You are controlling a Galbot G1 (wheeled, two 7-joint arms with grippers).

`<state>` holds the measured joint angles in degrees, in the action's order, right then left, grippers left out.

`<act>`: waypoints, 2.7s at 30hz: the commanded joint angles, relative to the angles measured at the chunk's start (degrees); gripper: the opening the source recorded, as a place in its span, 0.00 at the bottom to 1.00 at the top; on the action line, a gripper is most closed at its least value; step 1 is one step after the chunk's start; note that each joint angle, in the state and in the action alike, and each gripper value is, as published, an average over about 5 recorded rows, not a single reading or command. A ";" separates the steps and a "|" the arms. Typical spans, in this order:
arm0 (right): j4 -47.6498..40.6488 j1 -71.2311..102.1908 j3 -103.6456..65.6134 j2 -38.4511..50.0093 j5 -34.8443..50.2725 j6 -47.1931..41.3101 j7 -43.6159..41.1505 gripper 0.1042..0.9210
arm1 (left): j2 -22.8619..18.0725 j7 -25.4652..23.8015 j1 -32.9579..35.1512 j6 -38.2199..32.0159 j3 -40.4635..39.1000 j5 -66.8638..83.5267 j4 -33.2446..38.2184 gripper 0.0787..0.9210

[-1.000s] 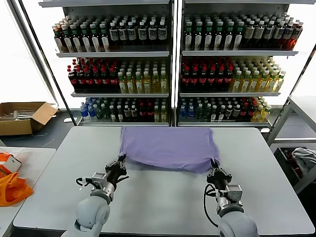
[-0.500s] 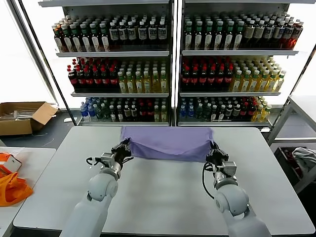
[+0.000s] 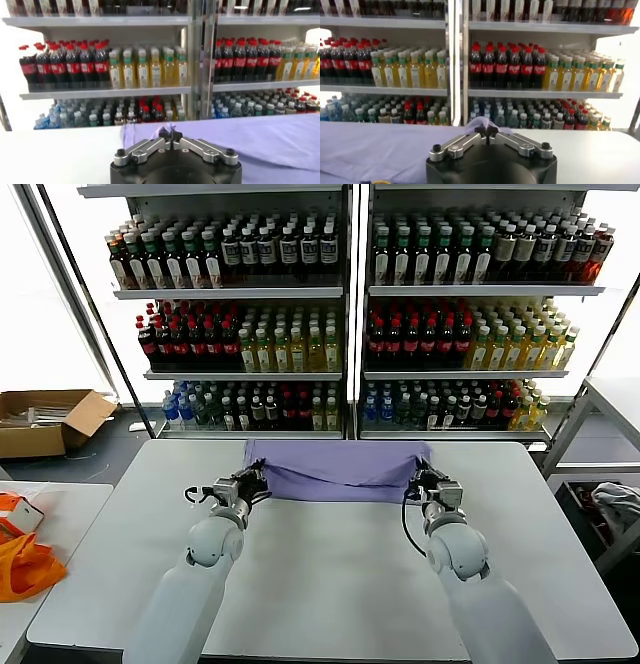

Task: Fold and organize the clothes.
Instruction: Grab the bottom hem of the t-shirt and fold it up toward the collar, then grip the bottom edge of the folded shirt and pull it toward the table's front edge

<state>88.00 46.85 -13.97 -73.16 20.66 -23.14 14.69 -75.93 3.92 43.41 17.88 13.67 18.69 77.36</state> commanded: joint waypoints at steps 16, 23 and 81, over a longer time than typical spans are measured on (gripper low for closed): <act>-6.20 -6.01 0.16 -8.26 7.79 6.36 9.86 0.45 | -0.02 1.08 -1.09 3.97 0.17 0.88 2.38 0.22; -2.42 -3.16 -0.53 -6.13 7.36 3.44 10.31 0.70 | 0.98 1.48 1.30 5.42 0.26 -0.12 5.66 0.45; 1.84 4.78 -2.90 2.02 8.03 -9.97 8.13 0.88 | 1.82 3.26 4.33 11.03 0.79 -2.64 3.82 0.47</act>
<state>90.07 51.55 -16.79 -71.30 28.44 -32.90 22.75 -74.07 7.13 47.41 28.73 14.55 16.27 81.68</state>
